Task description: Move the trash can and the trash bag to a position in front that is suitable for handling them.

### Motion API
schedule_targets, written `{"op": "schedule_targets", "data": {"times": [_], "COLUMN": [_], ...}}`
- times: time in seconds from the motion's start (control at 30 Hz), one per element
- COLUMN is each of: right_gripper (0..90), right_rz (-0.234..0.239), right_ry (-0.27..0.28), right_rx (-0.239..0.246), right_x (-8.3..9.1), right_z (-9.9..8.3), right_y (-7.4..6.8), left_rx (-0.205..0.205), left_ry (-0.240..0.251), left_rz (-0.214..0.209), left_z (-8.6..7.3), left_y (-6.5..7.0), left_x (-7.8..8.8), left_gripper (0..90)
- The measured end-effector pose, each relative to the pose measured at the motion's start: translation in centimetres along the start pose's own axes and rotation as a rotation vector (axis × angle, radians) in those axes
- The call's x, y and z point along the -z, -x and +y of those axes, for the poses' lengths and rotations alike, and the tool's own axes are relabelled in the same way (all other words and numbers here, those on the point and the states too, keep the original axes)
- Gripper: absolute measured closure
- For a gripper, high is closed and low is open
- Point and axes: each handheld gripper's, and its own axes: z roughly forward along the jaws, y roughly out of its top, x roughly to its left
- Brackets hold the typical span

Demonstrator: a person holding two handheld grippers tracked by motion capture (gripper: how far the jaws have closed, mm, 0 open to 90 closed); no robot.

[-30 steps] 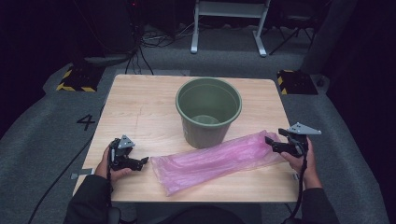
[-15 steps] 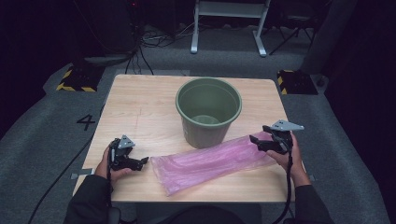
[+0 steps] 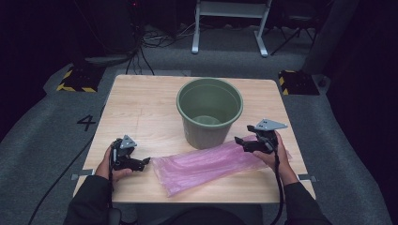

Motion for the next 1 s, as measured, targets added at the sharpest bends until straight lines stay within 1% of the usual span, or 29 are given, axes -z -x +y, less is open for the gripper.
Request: {"op": "schedule_targets", "data": {"times": [0.03,0.07,0.1,0.13,0.17,0.23,0.27,0.3,0.37,0.4,0.43,0.47,0.57,0.63,0.67,0.73,0.83,0.9,1.0], "right_gripper": [23.3,23.3,23.2,23.0,22.7,22.4,22.4,22.1,21.2,18.8,18.8,19.1,17.9,17.5,17.6,17.5,18.2,18.6,18.8], "right_rz": [0.012,0.012,0.022,0.027,0.027,0.041,0.041,0.039,0.038,0.029,0.02,0.015,0.012,0.006,-0.017,-0.036,-0.056,-0.055,-0.066], "right_ry": [0.001,0.003,0.005,0.004,0.007,0.009,0.009,0.008,0.007,0.008,0.006,0.007,0.012,0.016,0.023,0.024,0.026,0.029,0.028], "right_rx": [0.004,0.008,0.009,0.012,0.017,0.025,0.025,0.033,0.04,0.042,0.047,0.047,0.018,0.013,0.005,-0.008,-0.039,-0.049,-0.044], "right_x": [-0.4,-0.6,-0.8,-1.0,-1.2,-1.7,-1.7,-2.2,-2.7,-2.9,-3.1,-3.3,-3.8,-4.0,-4.2,-4.5,-4.9,-5.2,-5.4], "right_z": [0.2,0.3,0.4,0.6,0.7,0.9,0.9,1.1,1.2,1.2,1.3,1.3,1.4,1.4,1.5,1.6,1.8,1.9,1.9], "right_y": [-0.5,-0.7,-1.0,-1.3,-1.7,-2.4,-2.4,-3.1,-3.7,-3.9,-4.1,-4.2,-4.1,-4.2,-4.3,-4.3,-4.0,-3.8,-3.6], "left_rx": [-0.001,-0.004,-0.018,-0.018,-0.025,-0.035,-0.035,-0.036,-0.036,-0.036,-0.036,-0.036,-0.035,-0.034,-0.034,-0.032,-0.033,-0.033,-0.033], "left_ry": [-0.005,-0.002,-0.002,-0.002,-0.002,-0.005,-0.005,-0.005,-0.005,-0.005,-0.005,-0.005,-0.005,-0.005,-0.005,-0.005,-0.005,-0.004,-0.005], "left_rz": [-0.005,-0.012,-0.018,-0.018,-0.032,-0.034,-0.034,-0.033,-0.033,-0.033,-0.033,-0.033,-0.033,-0.031,-0.031,-0.031,-0.03,-0.03,-0.03], "left_z": [0.3,0.4,0.6,0.6,0.8,0.9,0.9,0.9,0.9,0.9,0.9,0.9,0.9,0.9,0.9,0.9,0.9,0.9,0.9], "left_y": [-0.1,-0.1,-0.2,-0.2,-0.2,-0.3,-0.3,-0.3,-0.3,-0.3,-0.3,-0.3,-0.3,-0.3,-0.3,-0.3,-0.3,-0.3,-0.3], "left_x": [-0.3,-0.5,-0.6,-0.6,-0.8,-0.9,-0.9,-0.9,-0.9,-0.9,-0.9,-0.9,-0.9,-0.9,-0.9,-0.9,-0.9,-0.9,-0.9], "left_gripper": [3.0,2.8,2.8,2.8,2.8,2.8,2.8,2.8,2.8,2.8,2.8,2.8,2.8,2.8,2.8,2.8,2.8,2.8,2.8]}}
